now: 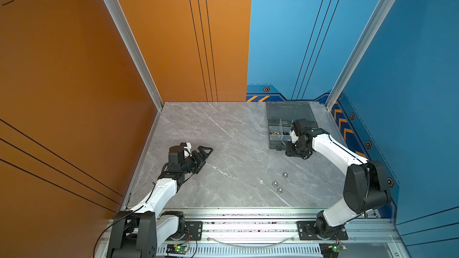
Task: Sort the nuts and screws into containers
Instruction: 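Move the right gripper back over the silver hex nuts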
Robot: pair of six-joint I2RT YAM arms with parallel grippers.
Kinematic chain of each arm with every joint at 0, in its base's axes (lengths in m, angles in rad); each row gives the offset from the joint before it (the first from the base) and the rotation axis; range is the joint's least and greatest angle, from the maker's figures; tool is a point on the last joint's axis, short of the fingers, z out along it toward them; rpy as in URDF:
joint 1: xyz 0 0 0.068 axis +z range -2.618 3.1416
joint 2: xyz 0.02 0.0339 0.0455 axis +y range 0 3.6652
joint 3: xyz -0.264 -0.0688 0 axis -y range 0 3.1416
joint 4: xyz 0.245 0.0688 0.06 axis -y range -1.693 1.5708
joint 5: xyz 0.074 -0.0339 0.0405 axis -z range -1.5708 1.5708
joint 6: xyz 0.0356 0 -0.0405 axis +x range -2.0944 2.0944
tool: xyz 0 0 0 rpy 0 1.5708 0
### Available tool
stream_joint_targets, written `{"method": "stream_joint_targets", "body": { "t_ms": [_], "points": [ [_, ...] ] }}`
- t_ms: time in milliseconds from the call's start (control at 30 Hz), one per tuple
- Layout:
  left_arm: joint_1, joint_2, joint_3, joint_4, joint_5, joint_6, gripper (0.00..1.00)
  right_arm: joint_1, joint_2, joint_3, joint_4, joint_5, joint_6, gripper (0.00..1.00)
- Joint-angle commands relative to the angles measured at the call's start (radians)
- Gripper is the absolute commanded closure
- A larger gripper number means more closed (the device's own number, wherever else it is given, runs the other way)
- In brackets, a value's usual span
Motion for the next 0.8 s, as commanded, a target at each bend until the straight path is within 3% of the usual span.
{"method": "stream_joint_targets", "body": {
  "t_ms": [0, 367, 767],
  "points": [
    [-0.002, 0.008, 0.013, 0.012, 0.019, 0.013, 0.02, 0.051, -0.04, -0.052, -0.064, -0.017, 0.069, 0.55],
    [-0.004, 0.007, 0.015, 0.012, 0.023, 0.013, 0.02, 0.173, -0.032, -0.148, -0.057, 0.007, 0.135, 0.53],
    [-0.007, -0.007, 0.01, 0.008, 0.021, 0.01, 0.02, 0.188, 0.006, -0.19, -0.031, 0.064, 0.154, 0.51]
  ]
}}
